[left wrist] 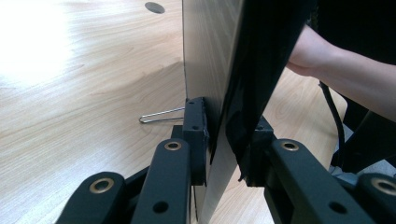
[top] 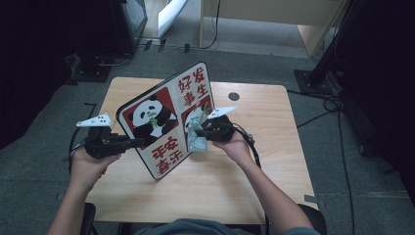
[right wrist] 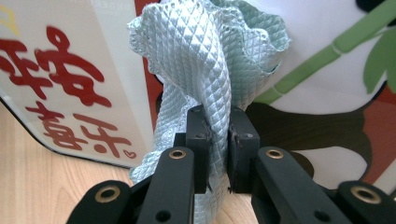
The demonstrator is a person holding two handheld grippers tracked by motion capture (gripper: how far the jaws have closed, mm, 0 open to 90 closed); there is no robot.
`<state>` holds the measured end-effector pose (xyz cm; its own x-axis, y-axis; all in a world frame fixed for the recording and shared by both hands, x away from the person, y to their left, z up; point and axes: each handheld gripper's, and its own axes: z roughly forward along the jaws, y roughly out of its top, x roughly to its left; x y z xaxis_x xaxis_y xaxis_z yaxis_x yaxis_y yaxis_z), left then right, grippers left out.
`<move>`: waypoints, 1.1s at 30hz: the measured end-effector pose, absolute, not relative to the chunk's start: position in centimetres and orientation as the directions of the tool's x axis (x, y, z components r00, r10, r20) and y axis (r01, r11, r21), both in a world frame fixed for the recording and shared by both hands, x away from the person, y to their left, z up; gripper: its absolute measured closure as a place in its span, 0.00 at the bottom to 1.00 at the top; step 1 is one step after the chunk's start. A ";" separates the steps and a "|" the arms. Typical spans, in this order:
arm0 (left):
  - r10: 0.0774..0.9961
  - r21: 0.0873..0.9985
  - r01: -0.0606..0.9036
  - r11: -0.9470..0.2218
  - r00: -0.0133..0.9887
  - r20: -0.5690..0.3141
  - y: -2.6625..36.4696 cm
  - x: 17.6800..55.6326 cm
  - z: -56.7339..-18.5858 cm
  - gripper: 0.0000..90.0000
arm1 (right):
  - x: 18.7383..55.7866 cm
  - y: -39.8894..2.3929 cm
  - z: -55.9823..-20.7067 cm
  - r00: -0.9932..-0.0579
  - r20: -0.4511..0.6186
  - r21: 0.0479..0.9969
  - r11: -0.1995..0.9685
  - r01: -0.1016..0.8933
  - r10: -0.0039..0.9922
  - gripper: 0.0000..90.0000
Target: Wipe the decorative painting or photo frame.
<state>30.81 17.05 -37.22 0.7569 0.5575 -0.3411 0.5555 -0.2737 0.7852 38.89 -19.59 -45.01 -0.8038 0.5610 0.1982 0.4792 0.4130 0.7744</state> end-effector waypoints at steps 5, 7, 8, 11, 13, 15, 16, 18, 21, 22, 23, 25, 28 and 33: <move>0.555 0.786 0.554 -0.274 0.759 -0.341 17.1 30.9 -37.2 0.85 | 39.0 -20.0 -45.9 -0.804 0.229 0.767 0.407 0.496 0.549 0.91; 0.553 0.786 0.553 -0.276 0.760 -0.341 17.1 30.9 -37.2 0.85 | 39.0 -20.1 -46.2 -0.811 0.214 0.768 0.419 0.484 0.544 0.91; 0.551 0.786 0.552 -0.277 0.762 -0.340 17.1 30.9 -37.2 0.85 | 39.0 -20.1 -46.3 -0.813 0.211 0.768 0.423 0.482 0.543 0.91; 0.550 0.786 0.552 -0.276 0.762 -0.342 17.1 31.0 -37.2 0.85 | 39.0 -20.4 -46.9 -0.818 0.210 0.774 0.420 0.474 0.535 0.91; 0.551 0.787 0.552 -0.276 0.762 -0.341 17.1 31.0 -37.2 0.85 | 39.0 -20.6 -47.3 -0.824 0.201 0.776 0.426 0.464 0.530 0.91; 0.551 0.787 0.552 -0.276 0.762 -0.341 17.1 31.0 -37.2 0.85 | 39.1 -20.7 -47.7 -0.822 0.210 0.768 0.431 0.473 0.529 0.91; 0.550 0.787 0.552 -0.276 0.762 -0.341 17.1 31.0 -37.2 0.85 | 39.2 -20.8 -47.8 -0.823 0.210 0.767 0.434 0.474 0.528 0.91; 0.551 0.787 0.551 -0.276 0.762 -0.340 17.1 31.0 -37.2 0.85 | 39.3 -21.0 -48.1 -0.826 0.213 0.763 0.440 0.474 0.521 0.91; 0.550 0.788 0.551 -0.276 0.762 -0.340 17.1 31.0 -37.3 0.85 | 39.4 -21.2 -48.3 -0.827 0.217 0.759 0.443 0.477 0.519 0.91; 0.550 0.788 0.551 -0.276 0.762 -0.340 17.1 31.0 -37.3 0.85 | 39.5 -21.2 -48.4 -0.827 0.217 0.756 0.447 0.479 0.518 0.91; 0.551 0.788 0.551 -0.275 0.762 -0.340 17.1 31.0 -37.3 0.85 | 39.5 -21.3 -48.5 -0.825 0.221 0.752 0.447 0.484 0.521 0.91; 0.550 0.788 0.550 -0.276 0.763 -0.340 17.1 31.0 -37.3 0.85 | 39.6 -21.3 -48.3 -0.823 0.224 0.745 0.453 0.490 0.521 0.91; 0.550 0.789 0.550 -0.275 0.763 -0.339 17.1 31.0 -37.3 0.85 | 39.5 -21.2 -47.8 -0.818 0.234 0.731 0.460 0.504 0.526 0.92; 0.550 0.790 0.548 -0.274 0.764 -0.338 17.1 31.0 -37.3 0.85 | 39.5 -21.3 -46.0 -0.818 0.246 0.745 0.438 0.503 0.520 0.92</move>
<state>31.00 17.10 -37.30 0.7637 0.5497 -0.3384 0.5477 -0.2743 0.7904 39.48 -21.27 -45.99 -0.8181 0.5197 0.2464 0.5028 0.4384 0.7450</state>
